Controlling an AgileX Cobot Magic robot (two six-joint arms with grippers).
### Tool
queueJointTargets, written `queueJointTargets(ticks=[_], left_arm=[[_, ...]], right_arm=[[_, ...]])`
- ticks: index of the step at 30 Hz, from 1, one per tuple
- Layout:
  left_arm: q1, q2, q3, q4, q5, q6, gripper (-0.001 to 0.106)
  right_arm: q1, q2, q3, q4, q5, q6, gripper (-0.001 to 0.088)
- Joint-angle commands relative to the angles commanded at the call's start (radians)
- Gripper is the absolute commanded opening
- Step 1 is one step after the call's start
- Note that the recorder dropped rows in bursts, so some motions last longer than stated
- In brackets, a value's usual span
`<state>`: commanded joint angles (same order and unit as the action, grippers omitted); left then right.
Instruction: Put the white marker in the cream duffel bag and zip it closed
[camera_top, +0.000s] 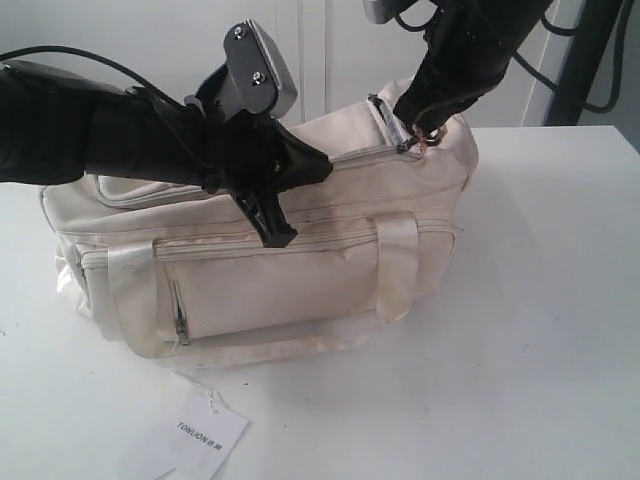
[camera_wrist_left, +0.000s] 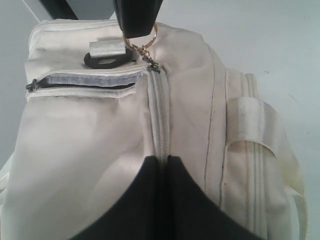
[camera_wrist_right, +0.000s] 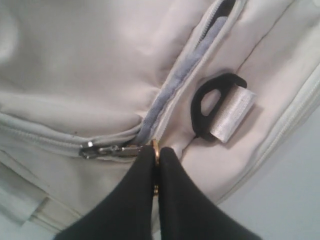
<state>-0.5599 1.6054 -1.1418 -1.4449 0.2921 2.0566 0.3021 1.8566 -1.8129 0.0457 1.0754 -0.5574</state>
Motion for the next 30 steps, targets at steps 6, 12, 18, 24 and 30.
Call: queueJointTargets(ticks=[6, 12, 18, 24, 30], left_arm=[[0.000, -0.012, 0.000, 0.002, 0.022, -0.015, 0.000], [0.000, -0.012, 0.000, 0.002, 0.048, -0.022, 0.000], [0.000, -0.012, 0.000, 0.071, 0.063, -0.019, 0.000], [0.000, -0.012, 0.000, 0.071, 0.069, -0.022, 0.000], [0.000, -0.012, 0.000, 0.071, 0.068, -0.026, 0.003]], right_arm=[[-0.011, 0.002, 0.000, -0.002, -0.028, -0.013, 0.0000], [-0.033, 0.002, 0.000, 0.003, -0.010, -0.016, 0.0000], [-0.033, -0.023, 0.000, 0.009, 0.079, -0.016, 0.0000], [-0.033, -0.070, 0.000, 0.017, 0.135, -0.010, 0.0000], [-0.033, -0.082, 0.019, 0.094, 0.146, -0.019, 0.0000]])
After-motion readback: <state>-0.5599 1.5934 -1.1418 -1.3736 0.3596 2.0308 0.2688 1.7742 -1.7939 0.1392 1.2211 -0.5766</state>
